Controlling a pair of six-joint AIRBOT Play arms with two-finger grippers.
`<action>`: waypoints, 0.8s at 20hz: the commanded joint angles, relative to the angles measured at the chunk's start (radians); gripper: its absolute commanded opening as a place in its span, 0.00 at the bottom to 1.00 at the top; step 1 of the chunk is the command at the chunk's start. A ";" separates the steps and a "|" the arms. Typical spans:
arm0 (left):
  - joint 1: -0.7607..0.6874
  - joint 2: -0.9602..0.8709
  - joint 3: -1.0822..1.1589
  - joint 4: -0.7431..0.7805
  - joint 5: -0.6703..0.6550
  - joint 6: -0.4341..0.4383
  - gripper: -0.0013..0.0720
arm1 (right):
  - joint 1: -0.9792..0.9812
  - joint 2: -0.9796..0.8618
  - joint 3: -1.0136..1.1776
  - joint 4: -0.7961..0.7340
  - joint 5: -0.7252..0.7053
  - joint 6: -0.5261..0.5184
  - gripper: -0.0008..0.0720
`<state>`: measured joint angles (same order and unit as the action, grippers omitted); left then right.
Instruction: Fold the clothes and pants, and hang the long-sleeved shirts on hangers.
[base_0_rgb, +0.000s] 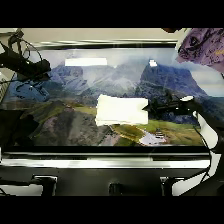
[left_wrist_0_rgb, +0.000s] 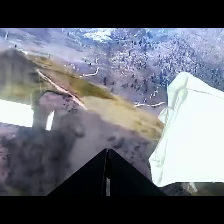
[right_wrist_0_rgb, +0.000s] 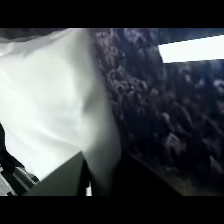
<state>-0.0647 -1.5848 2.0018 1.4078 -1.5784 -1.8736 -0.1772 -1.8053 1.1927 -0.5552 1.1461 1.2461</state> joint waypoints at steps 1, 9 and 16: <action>0.001 0.000 0.000 0.000 0.000 -0.003 0.04 | 0.024 0.000 0.025 0.024 0.005 0.011 0.05; 0.001 0.000 0.000 0.000 -0.001 -0.003 0.04 | 0.023 0.034 0.464 -0.249 0.051 0.314 0.05; 0.001 0.000 0.000 0.000 -0.004 -0.003 0.04 | -0.122 0.034 0.752 -0.397 0.073 0.528 0.05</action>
<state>-0.0647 -1.5848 2.0018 1.4075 -1.5806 -1.8771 -0.2279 -1.7718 1.8465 -0.8993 1.2102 1.6749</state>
